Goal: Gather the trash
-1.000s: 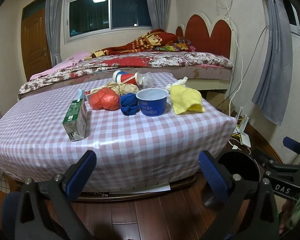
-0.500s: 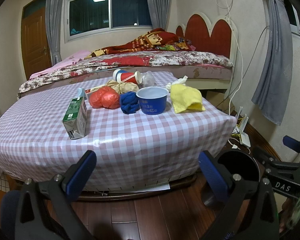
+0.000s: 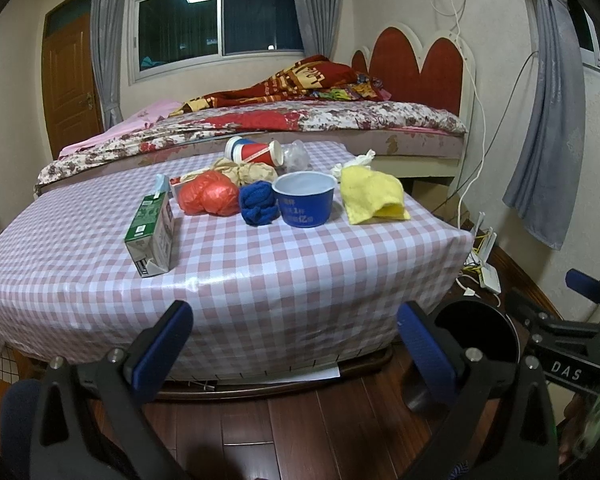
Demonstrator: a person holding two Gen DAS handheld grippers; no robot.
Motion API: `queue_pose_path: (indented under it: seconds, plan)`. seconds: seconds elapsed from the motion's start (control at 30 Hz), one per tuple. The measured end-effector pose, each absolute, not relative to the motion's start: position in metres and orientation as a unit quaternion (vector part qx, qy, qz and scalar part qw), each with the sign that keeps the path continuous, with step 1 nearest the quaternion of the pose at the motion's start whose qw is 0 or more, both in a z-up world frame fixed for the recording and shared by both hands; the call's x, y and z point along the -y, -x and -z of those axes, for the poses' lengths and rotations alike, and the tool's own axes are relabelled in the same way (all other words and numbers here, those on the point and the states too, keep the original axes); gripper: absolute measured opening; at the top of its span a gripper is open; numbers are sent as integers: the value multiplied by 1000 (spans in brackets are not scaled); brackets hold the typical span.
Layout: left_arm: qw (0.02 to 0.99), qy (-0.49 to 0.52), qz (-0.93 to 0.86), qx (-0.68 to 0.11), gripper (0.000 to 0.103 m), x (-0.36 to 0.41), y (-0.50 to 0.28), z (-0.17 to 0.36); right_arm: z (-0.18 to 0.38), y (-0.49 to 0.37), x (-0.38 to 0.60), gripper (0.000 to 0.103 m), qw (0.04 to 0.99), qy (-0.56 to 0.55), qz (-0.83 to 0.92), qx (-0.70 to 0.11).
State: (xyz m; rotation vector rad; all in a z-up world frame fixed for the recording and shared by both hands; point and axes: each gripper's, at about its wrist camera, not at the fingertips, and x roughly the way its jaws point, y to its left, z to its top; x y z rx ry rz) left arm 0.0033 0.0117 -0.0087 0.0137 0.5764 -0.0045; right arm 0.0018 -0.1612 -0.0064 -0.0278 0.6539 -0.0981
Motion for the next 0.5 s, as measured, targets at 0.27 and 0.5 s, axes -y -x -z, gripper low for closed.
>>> queue_pose_path:
  seconds: [0.27,0.5]
  plan:
    - [958,-6,2,-285,102,-11,-4,8,7,-2,161,102,946,14,48,-321]
    - [958,-6,3,-286,102,-12,-4,9,7,-2,160,102,946,14,48,-321]
